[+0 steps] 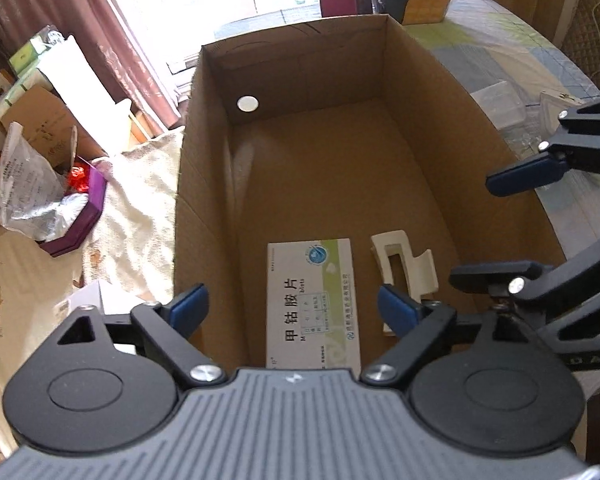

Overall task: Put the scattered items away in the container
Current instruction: 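Open both tools to release the box and clip inside the cardboard box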

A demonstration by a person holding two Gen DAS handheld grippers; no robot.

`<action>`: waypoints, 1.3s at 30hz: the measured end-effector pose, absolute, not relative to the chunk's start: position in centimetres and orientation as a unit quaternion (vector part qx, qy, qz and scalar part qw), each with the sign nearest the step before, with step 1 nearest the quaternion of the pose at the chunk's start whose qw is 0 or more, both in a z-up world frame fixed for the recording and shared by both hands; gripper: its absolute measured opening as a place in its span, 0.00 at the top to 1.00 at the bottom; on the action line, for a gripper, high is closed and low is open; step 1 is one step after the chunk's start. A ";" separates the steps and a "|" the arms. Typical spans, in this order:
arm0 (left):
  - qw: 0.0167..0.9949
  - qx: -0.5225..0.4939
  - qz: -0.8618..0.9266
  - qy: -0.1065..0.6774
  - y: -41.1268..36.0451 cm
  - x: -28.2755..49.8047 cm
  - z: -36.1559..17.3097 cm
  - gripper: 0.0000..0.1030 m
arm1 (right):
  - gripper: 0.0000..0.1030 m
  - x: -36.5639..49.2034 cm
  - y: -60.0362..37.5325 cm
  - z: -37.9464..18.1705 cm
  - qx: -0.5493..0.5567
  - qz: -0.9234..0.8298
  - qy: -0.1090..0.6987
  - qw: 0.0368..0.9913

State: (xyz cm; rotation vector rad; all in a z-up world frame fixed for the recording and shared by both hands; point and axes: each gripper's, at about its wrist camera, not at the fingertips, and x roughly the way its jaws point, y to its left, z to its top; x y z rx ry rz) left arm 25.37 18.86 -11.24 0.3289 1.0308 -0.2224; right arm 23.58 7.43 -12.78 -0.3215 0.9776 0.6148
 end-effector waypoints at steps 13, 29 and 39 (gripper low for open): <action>0.859 0.149 -0.086 0.482 18.5 24.0 -9.3 0.10 | 0.06 22.0 6.2 -11.0 -0.137 0.279 0.439 0.843; 0.878 0.114 -0.052 0.462 16.9 18.2 -4.8 0.02 | 0.02 17.2 2.0 -7.2 -0.079 0.279 0.419 0.860; 0.886 0.098 -0.039 0.451 15.6 13.9 -2.6 0.02 | 0.02 13.0 0.1 -5.0 -0.075 0.293 0.399 0.866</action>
